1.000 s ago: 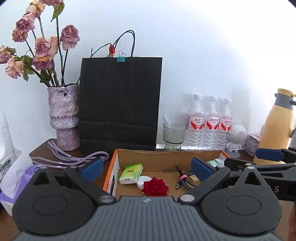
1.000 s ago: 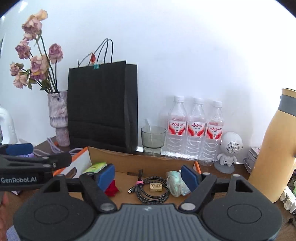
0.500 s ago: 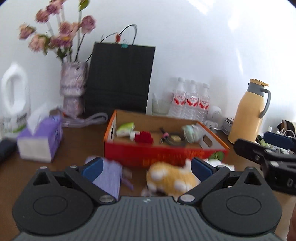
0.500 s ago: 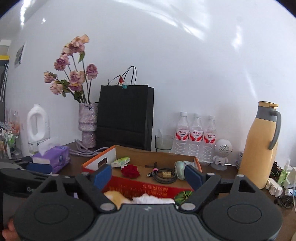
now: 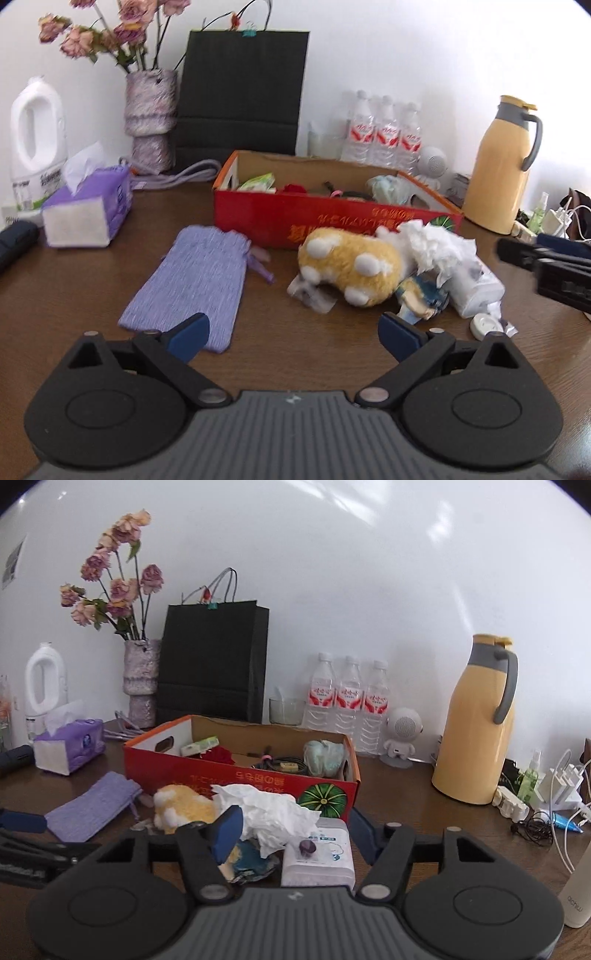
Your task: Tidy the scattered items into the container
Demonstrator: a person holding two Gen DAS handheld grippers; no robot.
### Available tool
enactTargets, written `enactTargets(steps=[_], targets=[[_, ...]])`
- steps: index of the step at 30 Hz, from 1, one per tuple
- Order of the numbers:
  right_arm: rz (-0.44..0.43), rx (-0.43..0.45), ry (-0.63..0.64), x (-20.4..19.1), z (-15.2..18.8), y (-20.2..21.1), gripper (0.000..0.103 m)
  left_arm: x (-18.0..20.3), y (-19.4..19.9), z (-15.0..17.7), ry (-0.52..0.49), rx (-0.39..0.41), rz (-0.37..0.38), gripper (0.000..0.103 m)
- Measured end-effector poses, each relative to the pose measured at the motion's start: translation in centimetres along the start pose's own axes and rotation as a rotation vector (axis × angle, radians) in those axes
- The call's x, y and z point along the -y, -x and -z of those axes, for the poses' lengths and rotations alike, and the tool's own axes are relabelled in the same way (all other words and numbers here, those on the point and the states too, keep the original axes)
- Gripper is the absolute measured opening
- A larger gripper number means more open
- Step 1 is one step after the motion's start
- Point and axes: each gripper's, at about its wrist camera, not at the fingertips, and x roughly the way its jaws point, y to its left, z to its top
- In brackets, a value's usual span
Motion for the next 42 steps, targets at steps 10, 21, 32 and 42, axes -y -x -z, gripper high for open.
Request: enactTargets(steps=[10, 21, 32, 42], targets=[[-0.029, -0.141, 0.002, 1.0, 1.5, -5.6, 0.041, 6.1, -3.6, -5.3, -0.323, 0.155, 0.319, 0.101], [-0.044, -0.127, -0.108, 3.2, 1.7, -6.5, 0.024, 10.5, -11.6, -6.4, -0.396, -0.016, 0.357, 0.069], [-0.053, -0.124, -0.059, 2.5, 1.5, -6.8, 0.021, 7.6, -6.9, -5.2, -0.253, 0.076, 0.348, 0.023], [-0.022, -0.165, 0.014, 0.7, 0.9, -6.6, 0.007, -0.1, 0.5, -1.5, 0.020, 0.172, 0.158, 0.024]])
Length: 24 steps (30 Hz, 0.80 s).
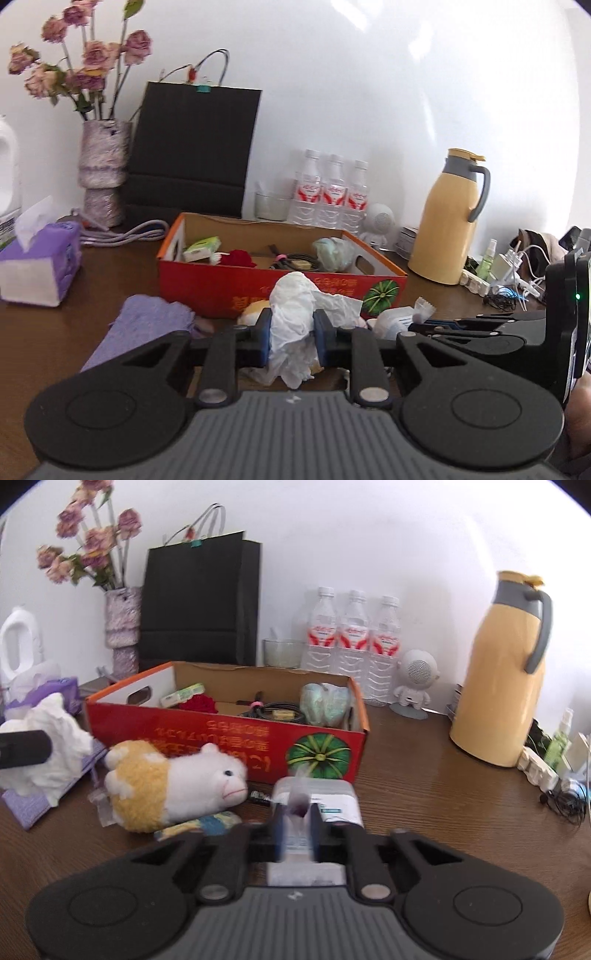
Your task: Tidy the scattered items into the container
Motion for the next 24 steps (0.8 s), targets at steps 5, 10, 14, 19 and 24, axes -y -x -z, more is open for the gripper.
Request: enactTargets(steps=[5, 10, 14, 19, 24], targets=[[0.052, -0.011, 0.010, -1.0, -0.1, 0.1, 0.005, -1.6, 0.8, 0.2, 0.023, -0.006, -0.011, 0.024], [0.081, -0.016, -0.012, -1.1, -0.1, 0.7, 0.005, -2.2, 2.5, 0.2, 0.057, 0.051, 0.032, 0.024], [0.089, 0.013, -0.034, -1.3, 0.0, 2.3, 0.005, -1.8, 3.4, 0.7, 0.047, 0.044, 0.030, 0.024], [0.032, 0.062, -0.057, -1.7, 0.6, 6.1, 0.005, -1.2, 4.3, 1.6, 0.026, 0.027, 0.010, 0.024], [-0.100, 0.079, -0.079, -2.0, 1.3, 9.5, 0.005, -0.5, 5.0, 3.0, -0.014, -0.015, -0.012, 0.025]])
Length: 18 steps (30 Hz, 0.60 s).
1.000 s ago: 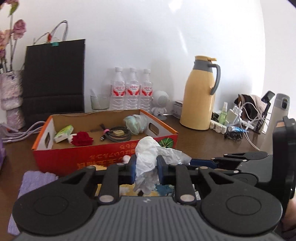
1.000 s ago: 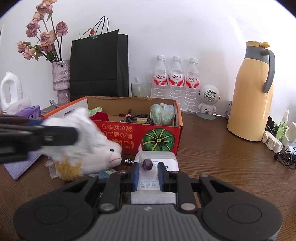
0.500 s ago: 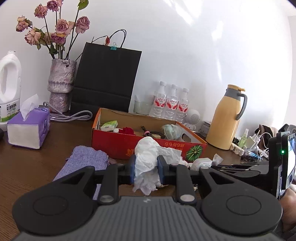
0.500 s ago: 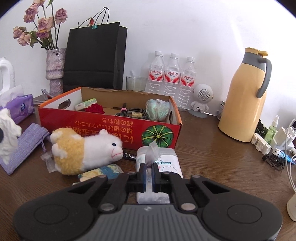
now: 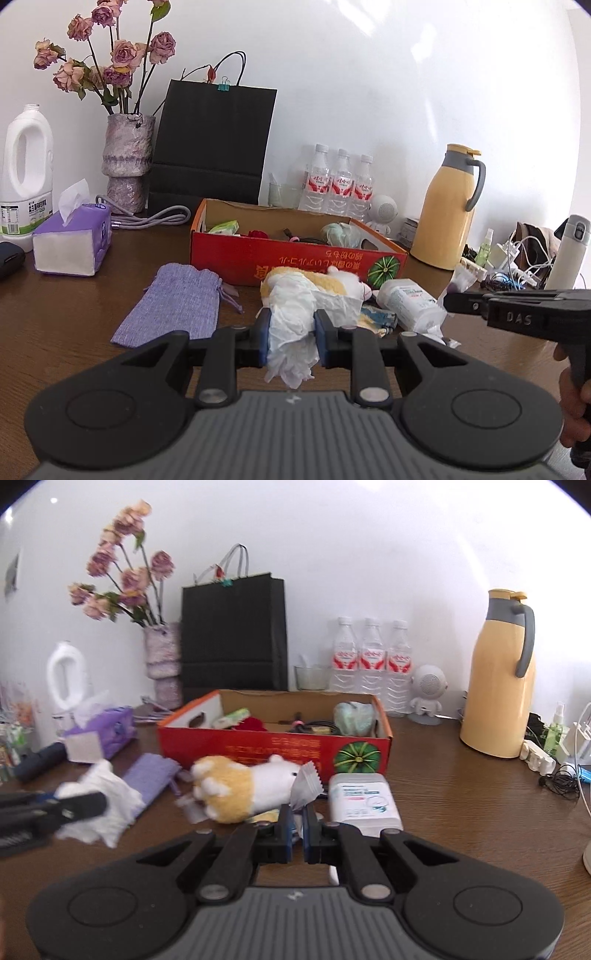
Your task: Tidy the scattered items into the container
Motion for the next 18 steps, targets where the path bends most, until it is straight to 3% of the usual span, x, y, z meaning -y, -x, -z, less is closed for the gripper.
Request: enactTargets(steps=[5, 9, 12, 16, 18], targets=[[-0.043, 0.047, 0.022, -1.0, 0.7, 3.1, 0.005, 0.8, 0.9, 0.6, -0.012, -0.015, 0.011, 0.024], [-0.045, 0.066, 0.001, -0.7, 0.3, 3.2, 0.005, 0.7, 0.5, -1.0, -0.008, -0.002, 0.021, 0.024], [-0.048, 0.078, -0.008, 0.0, -1.4, 2.1, 0.005, 0.0, -1.2, -4.2, -0.012, 0.020, 0.035, 0.024], [-0.057, 0.125, 0.036, 1.0, -7.0, -1.1, 0.005, -1.5, -6.6, -11.0, -0.007, 0.040, 0.060, 0.024], [-0.070, 0.142, 0.073, 1.4, -10.2, -3.4, 0.005, -1.7, -9.9, -14.0, -0.032, 0.069, 0.018, 0.026]])
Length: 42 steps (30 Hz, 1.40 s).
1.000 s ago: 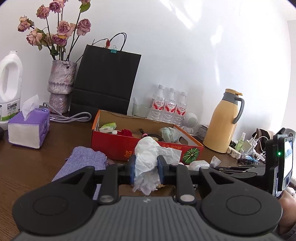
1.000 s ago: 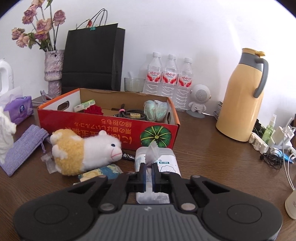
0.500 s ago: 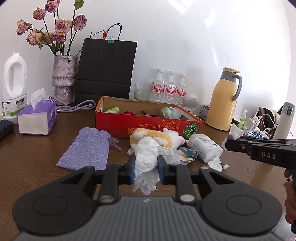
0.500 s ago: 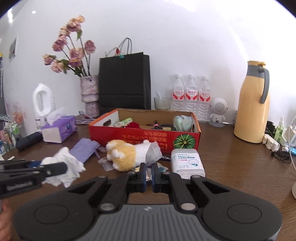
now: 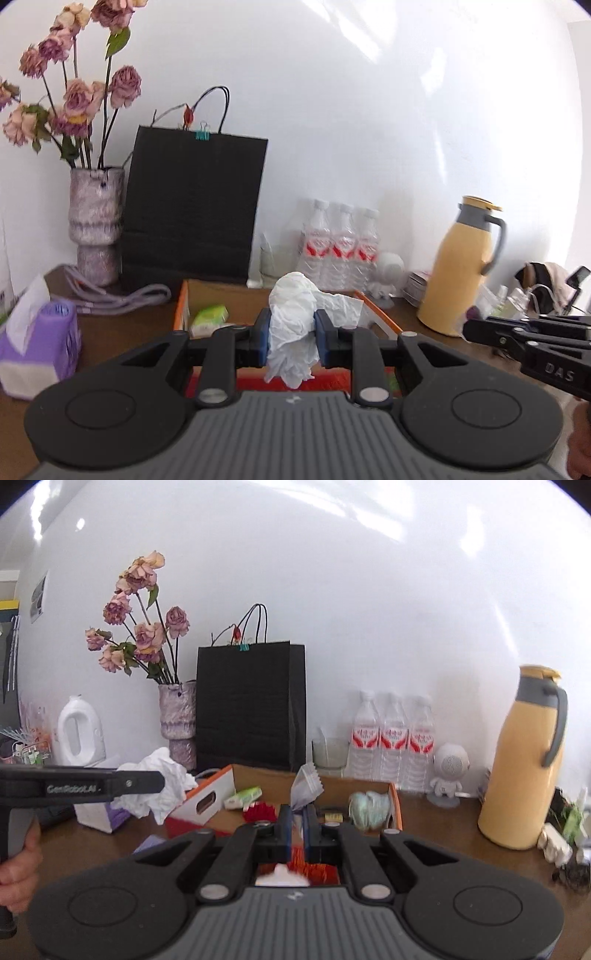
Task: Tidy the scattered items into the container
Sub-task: 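Carry the held items over the cardboard box and open both tools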
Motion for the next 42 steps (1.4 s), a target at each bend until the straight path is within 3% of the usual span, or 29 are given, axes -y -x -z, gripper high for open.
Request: enactTargets(steps=[2, 5, 9, 12, 17, 19, 22, 26, 28, 31, 35, 39, 42], targets=[[-0.062, -0.046, 0.020, 1.1, -2.6, -3.4, 0.005, -0.2, -4.3, -2.3, -0.050, -0.035, 0.010, 0.029], [-0.129, -0.160, 0.023, 2.6, -5.6, -9.6, 0.005, -1.0, -11.1, -4.5, -0.028, -0.129, 0.020, 0.028], [-0.166, -0.345, -0.012, 3.7, -7.8, -19.0, 0.005, -2.3, -20.6, -4.9, 0.101, -0.302, 0.019, 0.026], [-0.128, -0.476, 0.010, 3.7, -6.9, -25.2, 0.005, -3.2, -26.2, -3.4, 0.188, -0.440, -0.019, 0.026], [-0.060, -0.657, 0.017, 5.2, -3.5, -31.9, 0.005, -3.4, -30.7, -0.9, 0.216, -0.521, -0.060, 0.031], [-0.053, -0.707, -0.005, 5.8, -2.5, -33.4, 0.005, -3.3, -30.9, -0.2, 0.209, -0.522, -0.046, 0.049], [-0.048, -0.744, -0.033, 6.2, -1.8, -34.0, 0.014, -3.4, -30.0, -0.5, 0.192, -0.498, -0.021, 0.051], [-0.033, -0.724, -0.032, 6.4, -2.6, -32.7, 0.036, -3.6, -27.9, -2.4, 0.177, -0.463, -0.032, 0.058], [-0.023, -0.707, -0.040, 6.6, -3.7, -31.7, 0.037, -3.5, -26.6, -3.5, 0.161, -0.447, -0.049, 0.065], [-0.012, -0.681, -0.059, 6.9, -5.5, -29.3, 0.040, -3.2, -24.4, -5.0, 0.101, -0.466, -0.082, 0.079], [0.030, -0.717, -0.089, 7.2, -6.5, -26.7, 0.055, -2.3, -21.9, -6.2, -0.019, -0.549, -0.164, 0.098], [0.104, -0.732, -0.127, 7.5, -6.5, -24.1, 0.075, -1.6, -18.6, -6.0, -0.090, -0.579, -0.194, 0.101], [0.102, -0.694, -0.157, 7.2, -5.9, -22.1, 0.076, -1.4, -16.1, -5.2, -0.076, -0.559, -0.230, 0.103]])
